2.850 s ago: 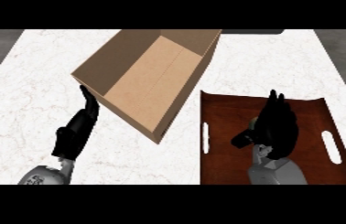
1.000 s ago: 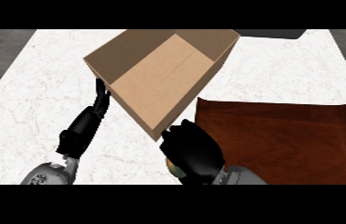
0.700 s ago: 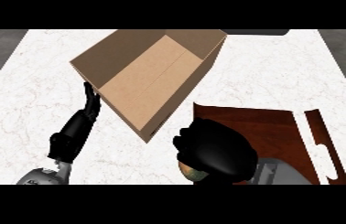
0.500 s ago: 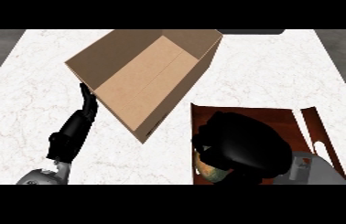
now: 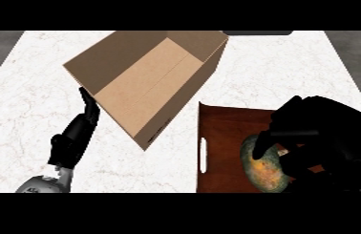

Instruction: Pick the squash from the tray and place it in the cardboard box

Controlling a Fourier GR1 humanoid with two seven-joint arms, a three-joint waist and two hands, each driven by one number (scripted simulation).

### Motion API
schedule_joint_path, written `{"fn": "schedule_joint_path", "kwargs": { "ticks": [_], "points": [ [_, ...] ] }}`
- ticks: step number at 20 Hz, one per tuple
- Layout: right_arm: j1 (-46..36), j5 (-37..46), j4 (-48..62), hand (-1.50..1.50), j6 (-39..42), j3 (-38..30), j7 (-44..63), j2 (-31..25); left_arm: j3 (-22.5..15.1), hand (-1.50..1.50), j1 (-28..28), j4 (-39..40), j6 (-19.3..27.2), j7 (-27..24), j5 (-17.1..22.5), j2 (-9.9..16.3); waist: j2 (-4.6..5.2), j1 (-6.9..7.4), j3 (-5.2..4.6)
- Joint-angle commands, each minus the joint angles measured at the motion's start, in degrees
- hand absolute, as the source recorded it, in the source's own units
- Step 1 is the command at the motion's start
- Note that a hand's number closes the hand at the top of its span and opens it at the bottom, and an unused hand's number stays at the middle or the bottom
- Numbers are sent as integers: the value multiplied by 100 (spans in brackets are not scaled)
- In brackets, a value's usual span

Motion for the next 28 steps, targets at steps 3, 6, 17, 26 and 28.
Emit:
{"fn": "schedule_joint_path", "kwargs": {
  "ticks": [3, 6, 17, 26, 28],
  "points": [
    [-850, -904, 346, 150, 493, -884, 958, -40, -48, 0, -695, 150, -405, 27, 56, -166, 38, 8, -6],
    [-1230, -553, 639, 150, 211, -572, 1412, 345, -103, 0, -538, 129, -508, -136, 81, -263, 44, 70, -7],
    [-2870, -374, 2069, 150, 81, -201, 2250, 1252, -158, 0, -843, 497, -357, -171, -305, -627, 64, 89, -8],
    [-3508, 712, 3342, 150, -866, 63, 2052, 1880, -12, 0, -757, 325, -534, -45, -196, -615, 66, 102, -5],
    [-3669, 900, 3758, 150, -933, 114, 1851, 1917, -40, 0, -532, 175, -493, -147, -310, -596, 63, 128, -4]
  ]
}}
